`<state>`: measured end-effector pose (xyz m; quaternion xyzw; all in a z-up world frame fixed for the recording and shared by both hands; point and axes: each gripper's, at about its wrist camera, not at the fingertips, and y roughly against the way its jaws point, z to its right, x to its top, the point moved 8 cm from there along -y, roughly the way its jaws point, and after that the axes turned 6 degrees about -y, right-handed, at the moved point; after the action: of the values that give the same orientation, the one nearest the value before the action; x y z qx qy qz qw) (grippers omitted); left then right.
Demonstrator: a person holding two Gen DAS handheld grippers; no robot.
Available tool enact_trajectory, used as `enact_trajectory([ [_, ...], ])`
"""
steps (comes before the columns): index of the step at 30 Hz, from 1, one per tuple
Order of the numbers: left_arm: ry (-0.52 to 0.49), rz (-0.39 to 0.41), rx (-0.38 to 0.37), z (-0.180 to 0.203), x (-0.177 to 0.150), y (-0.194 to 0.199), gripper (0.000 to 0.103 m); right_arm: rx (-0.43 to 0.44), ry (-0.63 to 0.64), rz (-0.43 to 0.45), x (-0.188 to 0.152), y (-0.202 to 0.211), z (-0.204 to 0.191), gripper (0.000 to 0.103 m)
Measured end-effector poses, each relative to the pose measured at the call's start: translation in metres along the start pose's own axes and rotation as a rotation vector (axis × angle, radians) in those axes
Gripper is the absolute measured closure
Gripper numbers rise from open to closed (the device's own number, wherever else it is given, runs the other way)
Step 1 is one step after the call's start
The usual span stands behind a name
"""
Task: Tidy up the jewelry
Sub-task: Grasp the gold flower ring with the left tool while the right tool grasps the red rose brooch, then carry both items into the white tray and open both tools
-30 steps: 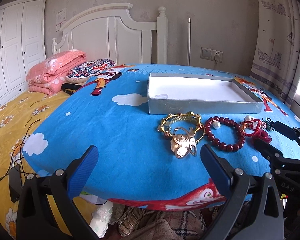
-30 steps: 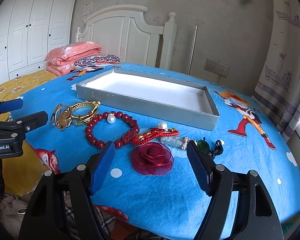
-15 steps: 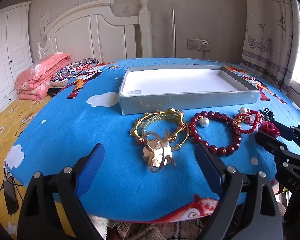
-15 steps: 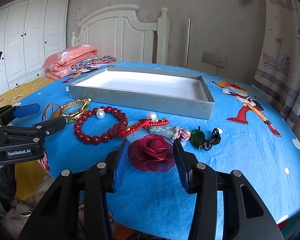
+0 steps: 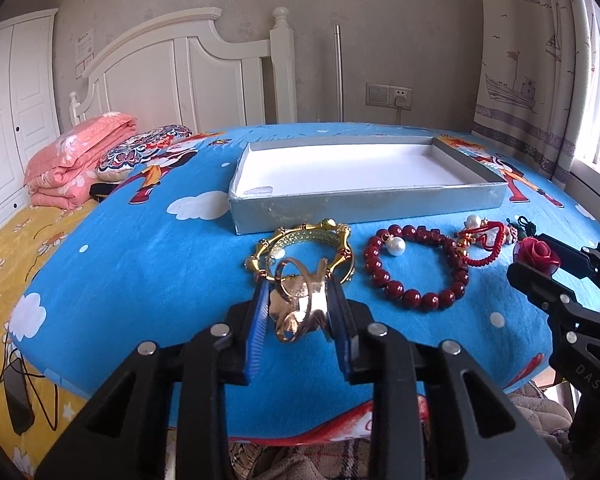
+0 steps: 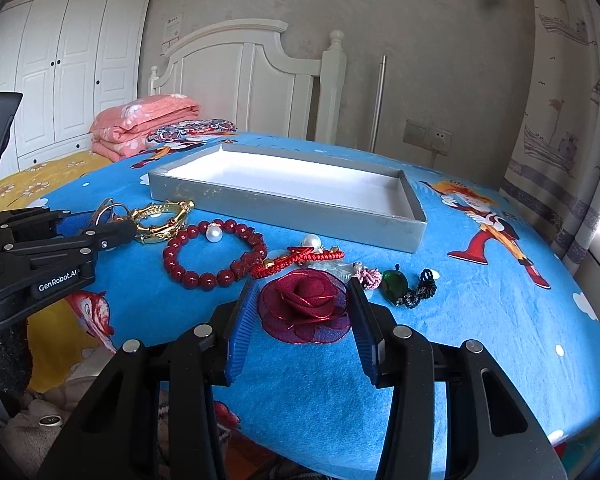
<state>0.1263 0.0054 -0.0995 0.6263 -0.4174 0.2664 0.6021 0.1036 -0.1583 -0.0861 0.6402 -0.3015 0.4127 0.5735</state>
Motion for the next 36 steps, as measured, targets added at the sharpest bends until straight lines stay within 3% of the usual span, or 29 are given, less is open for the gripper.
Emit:
enact_trajectory([
  [7,-0.018,0.040,0.003,0.003,0.005,0.013,0.074,-0.003,0.021,0.018,0.006,0.003,-0.006,0.059],
  [19,-0.031,0.049,-0.005,0.008,0.033,-0.001,0.074,-0.012,0.001,0.040,0.037,-0.008,-0.001,0.059],
  [28,0.021,0.028,0.021,-0.003,0.081,-0.034,0.074,-0.039,-0.014,0.067,0.093,-0.036,0.004,0.059],
  [36,0.067,-0.017,0.071,-0.021,0.114,-0.078,0.074,-0.067,-0.070,0.021,0.126,-0.084,0.018,0.059],
])
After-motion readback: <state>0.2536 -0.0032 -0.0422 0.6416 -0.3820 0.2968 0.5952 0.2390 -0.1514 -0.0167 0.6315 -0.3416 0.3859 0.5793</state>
